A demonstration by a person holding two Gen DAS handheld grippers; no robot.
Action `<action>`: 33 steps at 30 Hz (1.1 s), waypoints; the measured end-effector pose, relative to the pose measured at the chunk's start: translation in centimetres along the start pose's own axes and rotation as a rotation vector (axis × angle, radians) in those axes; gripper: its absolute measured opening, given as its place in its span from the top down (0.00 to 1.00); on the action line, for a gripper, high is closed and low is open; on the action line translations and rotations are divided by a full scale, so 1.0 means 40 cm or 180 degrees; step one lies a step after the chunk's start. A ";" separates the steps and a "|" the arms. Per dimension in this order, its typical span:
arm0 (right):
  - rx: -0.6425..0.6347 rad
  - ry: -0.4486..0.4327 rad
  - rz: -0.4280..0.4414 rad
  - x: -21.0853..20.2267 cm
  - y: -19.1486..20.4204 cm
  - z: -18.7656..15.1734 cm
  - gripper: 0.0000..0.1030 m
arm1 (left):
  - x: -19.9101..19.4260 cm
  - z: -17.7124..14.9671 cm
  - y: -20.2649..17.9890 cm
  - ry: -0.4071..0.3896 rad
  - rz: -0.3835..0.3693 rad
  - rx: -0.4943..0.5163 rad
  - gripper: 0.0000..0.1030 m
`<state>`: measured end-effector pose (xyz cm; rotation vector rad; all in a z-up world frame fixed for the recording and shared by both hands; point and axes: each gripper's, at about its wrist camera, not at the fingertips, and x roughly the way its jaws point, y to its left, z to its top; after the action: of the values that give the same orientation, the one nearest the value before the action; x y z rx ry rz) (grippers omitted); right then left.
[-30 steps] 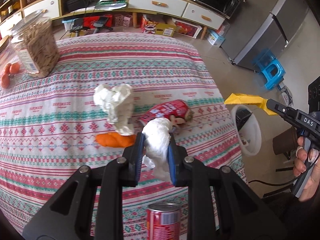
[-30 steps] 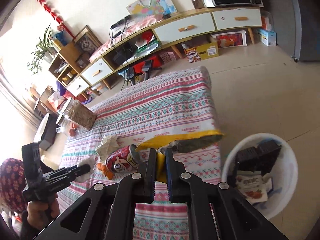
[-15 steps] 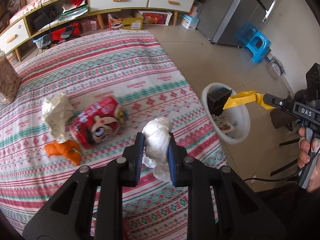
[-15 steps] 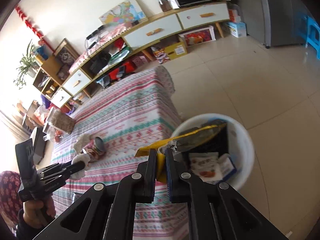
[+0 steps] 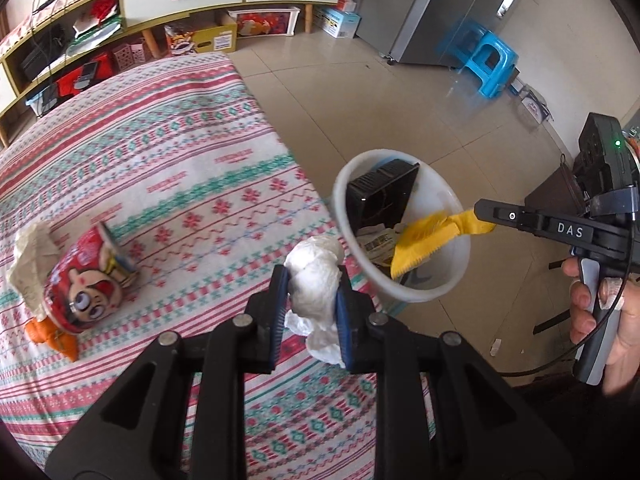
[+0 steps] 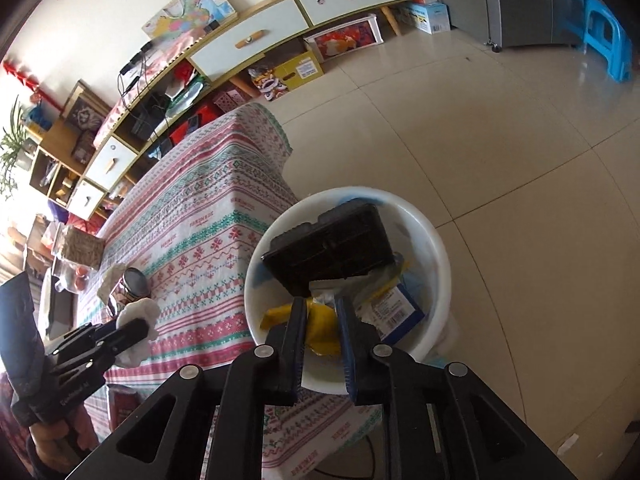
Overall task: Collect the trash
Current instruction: 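Carry both items over the white bin and open both tools, then move both tools back over the bed toward the orange peel and red can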
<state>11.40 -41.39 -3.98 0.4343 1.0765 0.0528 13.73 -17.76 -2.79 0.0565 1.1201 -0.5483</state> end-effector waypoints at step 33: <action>-0.0026 -0.0172 -0.0392 -0.069 -0.061 -0.010 0.42 | 0.113 0.075 -0.157 0.0042 0.0203 0.0378 0.28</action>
<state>9.33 -44.18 -2.73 0.3594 1.0475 -0.0633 14.90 -25.88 -3.93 0.1983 1.0943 -0.5577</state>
